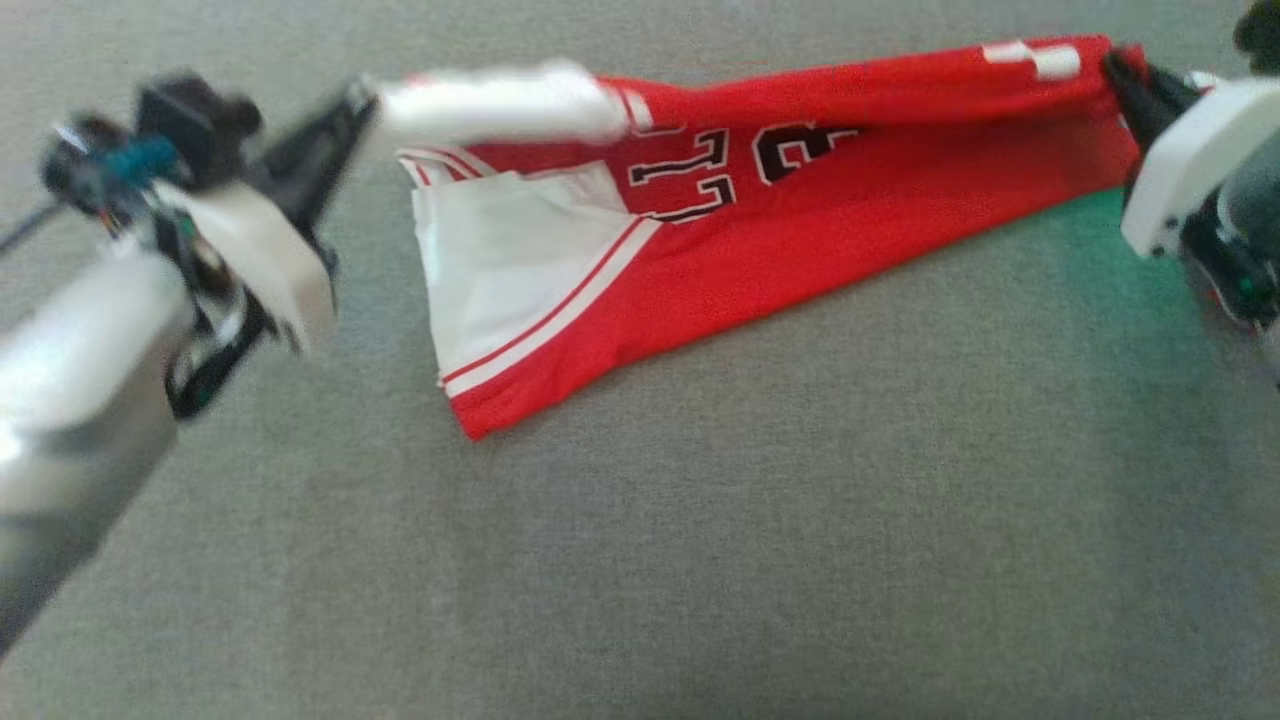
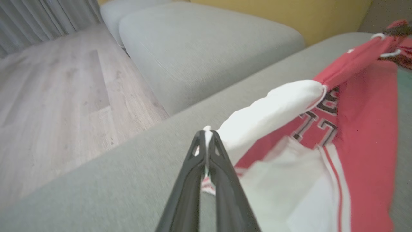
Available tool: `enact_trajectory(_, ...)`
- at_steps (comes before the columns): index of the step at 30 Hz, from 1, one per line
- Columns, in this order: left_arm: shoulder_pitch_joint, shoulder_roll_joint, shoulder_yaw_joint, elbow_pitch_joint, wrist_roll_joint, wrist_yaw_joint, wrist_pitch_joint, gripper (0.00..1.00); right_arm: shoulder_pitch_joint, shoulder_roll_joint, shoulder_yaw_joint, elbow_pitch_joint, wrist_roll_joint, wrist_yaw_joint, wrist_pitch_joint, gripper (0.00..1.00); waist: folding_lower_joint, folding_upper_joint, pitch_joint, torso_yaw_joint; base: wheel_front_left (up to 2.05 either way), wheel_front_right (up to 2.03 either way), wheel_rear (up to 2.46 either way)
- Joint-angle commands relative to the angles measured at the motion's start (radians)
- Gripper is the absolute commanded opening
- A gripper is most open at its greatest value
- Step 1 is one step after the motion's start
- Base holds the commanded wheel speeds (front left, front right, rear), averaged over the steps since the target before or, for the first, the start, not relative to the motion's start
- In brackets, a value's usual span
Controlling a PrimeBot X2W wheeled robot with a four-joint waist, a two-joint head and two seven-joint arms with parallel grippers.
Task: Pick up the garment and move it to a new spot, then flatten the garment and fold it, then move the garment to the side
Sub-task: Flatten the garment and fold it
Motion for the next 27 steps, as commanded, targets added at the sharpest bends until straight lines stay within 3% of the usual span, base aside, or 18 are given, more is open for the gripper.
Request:
enact_trajectory(1, 0.000, 0.070, 0.025, -0.054, -0.025, 0.002, 0.027, 0.00, 0.017, -0.037, 0.026, -0.025, -0.002, -0.001, 0.002, 0.00, 0.0002, -0.0001, -0.012, 0.015, 0.00, 0.00, 0.00)
enact_trajectory(9, 0.092, 0.127, -0.033, -0.250, -0.061, 0.020, 0.134, 0.00, 0.012, -0.106, 0.126, -0.001, -0.034, -0.001, 0.008, 0.00, 0.0002, -0.0001, 0.000, 0.040, 0.00, 0.00, 0.00)
enact_trajectory(21, 0.141, 0.124, -0.077, -0.335, -0.085, 0.026, 0.232, 0.00, -0.027, -0.137, 0.265, 0.039, -0.027, -0.001, 0.034, 0.00, 0.0002, -0.0001, 0.023, 0.026, 0.00, 0.00, 0.00)
enact_trajectory(22, 0.144, 0.125, -0.079, -0.338, -0.090, 0.025, 0.239, 0.00, -0.031, -0.134, 0.269, 0.045, -0.023, -0.001, 0.031, 0.33, 0.0002, -0.0001, 0.021, 0.022, 0.00, 0.00, 0.00)
enact_trajectory(23, 0.146, 0.127, -0.079, -0.340, -0.089, 0.027, 0.238, 0.25, -0.033, -0.128, 0.272, 0.051, -0.015, -0.001, 0.029, 1.00, 0.0002, -0.0001, 0.018, 0.017, 0.00, 0.00, 0.00)
enact_trajectory(24, 0.148, 0.127, -0.077, -0.339, -0.088, 0.033, 0.231, 1.00, -0.036, -0.120, 0.271, 0.054, -0.007, -0.001, 0.021, 1.00, 0.0002, -0.0001, 0.015, 0.013, 0.00, 0.00, 0.00)
enact_trajectory(27, 0.153, 0.127, -0.056, -0.334, -0.093, 0.058, 0.199, 1.00, -0.045, -0.102, 0.252, 0.066, 0.028, -0.001, -0.019, 1.00, 0.0002, -0.0001, -0.004, -0.001, 0.00, 0.00, 0.00)
